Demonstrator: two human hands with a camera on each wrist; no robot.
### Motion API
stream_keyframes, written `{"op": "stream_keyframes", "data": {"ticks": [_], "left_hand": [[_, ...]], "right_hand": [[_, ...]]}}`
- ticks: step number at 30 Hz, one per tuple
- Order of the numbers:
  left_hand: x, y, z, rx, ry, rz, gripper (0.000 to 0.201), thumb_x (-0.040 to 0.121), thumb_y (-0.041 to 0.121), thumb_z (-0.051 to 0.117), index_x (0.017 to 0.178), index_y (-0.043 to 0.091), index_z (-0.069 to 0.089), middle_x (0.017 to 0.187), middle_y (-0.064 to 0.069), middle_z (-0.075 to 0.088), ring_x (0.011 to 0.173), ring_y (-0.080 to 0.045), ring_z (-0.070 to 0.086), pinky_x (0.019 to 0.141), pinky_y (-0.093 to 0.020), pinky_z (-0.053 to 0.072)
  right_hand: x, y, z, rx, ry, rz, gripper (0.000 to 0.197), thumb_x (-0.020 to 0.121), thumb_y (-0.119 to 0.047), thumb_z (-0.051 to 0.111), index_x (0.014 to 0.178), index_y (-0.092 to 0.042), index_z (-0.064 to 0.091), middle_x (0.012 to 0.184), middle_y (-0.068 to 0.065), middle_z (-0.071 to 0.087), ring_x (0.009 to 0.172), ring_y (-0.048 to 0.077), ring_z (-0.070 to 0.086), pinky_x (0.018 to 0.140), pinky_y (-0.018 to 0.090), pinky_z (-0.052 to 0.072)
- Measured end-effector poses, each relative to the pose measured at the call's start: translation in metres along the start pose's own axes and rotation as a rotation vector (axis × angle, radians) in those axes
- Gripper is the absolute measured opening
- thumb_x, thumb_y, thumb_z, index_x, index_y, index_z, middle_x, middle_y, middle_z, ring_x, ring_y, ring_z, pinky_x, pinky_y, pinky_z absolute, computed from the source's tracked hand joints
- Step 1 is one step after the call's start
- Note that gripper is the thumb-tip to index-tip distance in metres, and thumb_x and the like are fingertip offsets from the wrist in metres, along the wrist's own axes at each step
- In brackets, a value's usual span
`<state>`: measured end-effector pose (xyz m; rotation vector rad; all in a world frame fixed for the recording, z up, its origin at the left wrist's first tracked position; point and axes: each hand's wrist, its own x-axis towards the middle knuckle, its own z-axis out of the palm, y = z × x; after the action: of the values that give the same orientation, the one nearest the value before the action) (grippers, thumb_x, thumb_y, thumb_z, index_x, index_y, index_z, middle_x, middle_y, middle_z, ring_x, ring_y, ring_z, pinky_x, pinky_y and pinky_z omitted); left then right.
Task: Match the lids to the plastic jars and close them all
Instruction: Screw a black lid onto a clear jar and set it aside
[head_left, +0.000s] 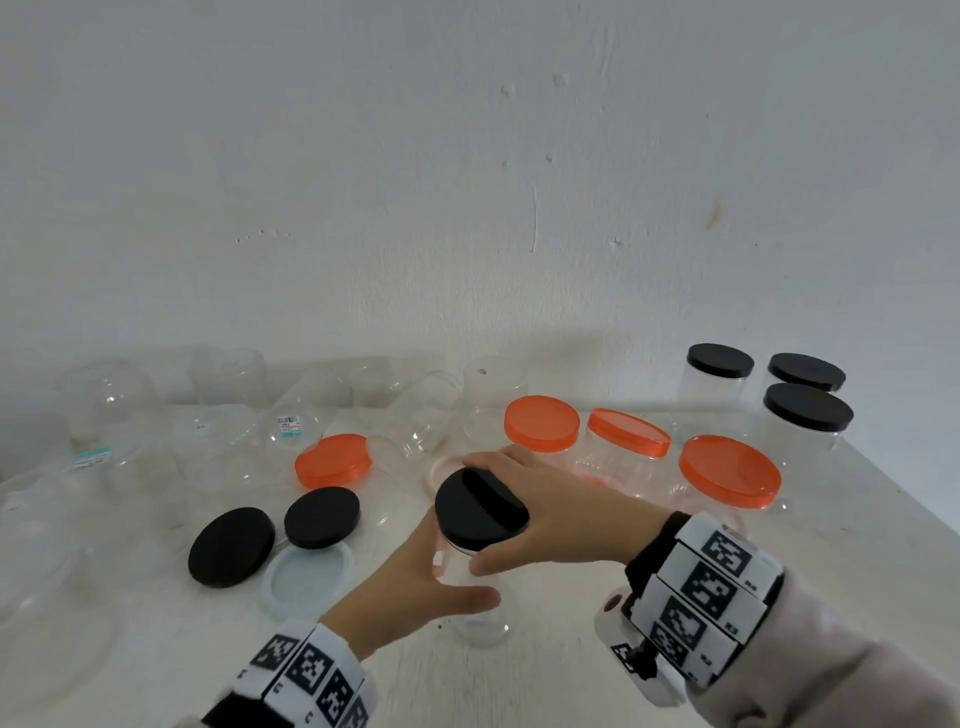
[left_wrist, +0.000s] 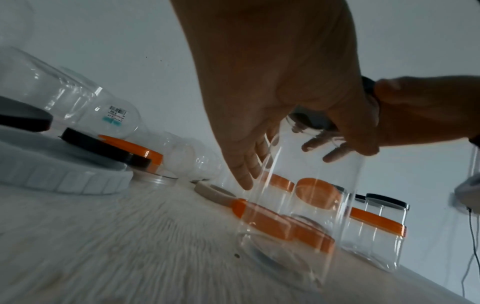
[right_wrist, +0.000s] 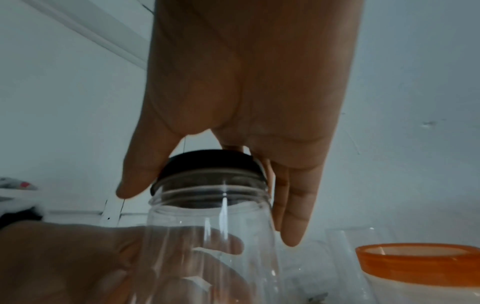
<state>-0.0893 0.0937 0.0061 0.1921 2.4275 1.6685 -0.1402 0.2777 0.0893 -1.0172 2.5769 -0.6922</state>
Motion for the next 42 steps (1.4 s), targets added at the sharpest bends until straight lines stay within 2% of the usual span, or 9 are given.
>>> {"op": "stream_keyframes", "data": {"ticks": [4,9,12,16,22,28,32,37,42], "left_hand": [[0.005,-0.003,0.006,0.009,0.009,0.016,0.093,0.054,0.058,0.084,0.122,0.066,0.022,0.127,0.040,0.042,0.122,0.012,0.039,0.097,-0.014,0.038],[0.009,-0.007,0.008,0.006,0.008,0.036,0.109,0.053,0.060,0.084,0.141,0.050,0.020,0.138,0.030,0.040,0.132,-0.002,0.037,0.113,-0.036,0.034],[0.011,-0.013,0.008,-0.012,0.005,0.041,0.106,0.055,0.060,0.084,0.137,0.057,0.018,0.135,0.037,0.039,0.130,0.007,0.036,0.109,-0.028,0.034],[0.011,-0.018,0.010,-0.026,0.018,0.055,0.089,0.058,0.059,0.084,0.116,0.077,0.020,0.124,0.050,0.039,0.116,0.025,0.037,0.090,-0.012,0.037],[0.010,-0.024,0.012,-0.025,0.036,0.078,0.086,0.059,0.059,0.083,0.119,0.071,0.022,0.126,0.047,0.041,0.117,0.023,0.039,0.097,-0.018,0.035],[0.007,-0.020,0.012,0.008,0.054,0.092,0.087,0.055,0.067,0.079,0.120,0.067,0.021,0.121,0.052,0.039,0.114,0.027,0.037,0.089,-0.009,0.035],[0.006,-0.018,0.011,0.037,0.069,0.116,0.089,0.056,0.068,0.077,0.122,0.068,0.017,0.124,0.051,0.038,0.117,0.025,0.036,0.092,-0.010,0.034],[0.007,-0.017,0.011,0.041,0.044,0.132,0.088,0.061,0.068,0.075,0.121,0.071,0.011,0.119,0.060,0.029,0.111,0.034,0.029,0.087,-0.007,0.033],[0.007,-0.021,0.012,0.023,0.052,0.137,0.088,0.058,0.072,0.075,0.120,0.075,0.013,0.127,0.052,0.034,0.120,0.025,0.032,0.099,-0.013,0.031]], "right_hand": [[0.004,-0.009,-0.001,-0.113,-0.011,0.016,0.088,0.076,-0.059,0.071,0.146,-0.035,0.024,0.131,-0.010,0.033,0.115,0.012,0.037,0.090,0.028,0.039],[0.005,-0.015,-0.004,-0.255,-0.008,0.031,0.085,0.076,-0.069,0.063,0.145,-0.035,0.027,0.126,-0.008,0.038,0.112,0.015,0.038,0.095,0.037,0.044],[0.006,-0.019,-0.006,-0.312,-0.002,0.024,0.082,0.077,-0.071,0.059,0.144,-0.035,0.030,0.121,-0.006,0.041,0.109,0.016,0.037,0.091,0.034,0.043],[0.008,-0.023,-0.008,-0.325,0.003,0.023,0.076,0.078,-0.065,0.062,0.141,-0.032,0.036,0.116,-0.005,0.042,0.106,0.016,0.037,0.084,0.032,0.042],[0.011,-0.029,-0.012,-0.342,-0.032,0.032,0.070,0.077,-0.057,0.067,0.135,-0.028,0.041,0.111,-0.003,0.043,0.102,0.018,0.042,0.083,0.034,0.048],[0.019,-0.033,-0.017,-0.387,-0.103,0.050,0.074,0.075,-0.054,0.069,0.137,-0.032,0.037,0.110,-0.004,0.040,0.097,0.018,0.043,0.071,0.029,0.041],[0.024,-0.037,-0.024,-0.377,-0.175,0.041,0.072,0.074,-0.046,0.074,0.135,-0.034,0.037,0.107,-0.009,0.035,0.093,0.015,0.045,0.063,0.024,0.038],[0.029,-0.041,-0.031,-0.411,-0.255,0.029,0.077,0.073,-0.037,0.077,0.138,-0.036,0.035,0.106,-0.015,0.030,0.097,0.013,0.043,0.063,0.023,0.038],[0.033,-0.042,-0.035,-0.403,-0.311,0.044,0.077,0.073,-0.031,0.077,0.137,-0.036,0.035,0.108,-0.016,0.032,0.100,0.014,0.043,0.065,0.024,0.040]]}}
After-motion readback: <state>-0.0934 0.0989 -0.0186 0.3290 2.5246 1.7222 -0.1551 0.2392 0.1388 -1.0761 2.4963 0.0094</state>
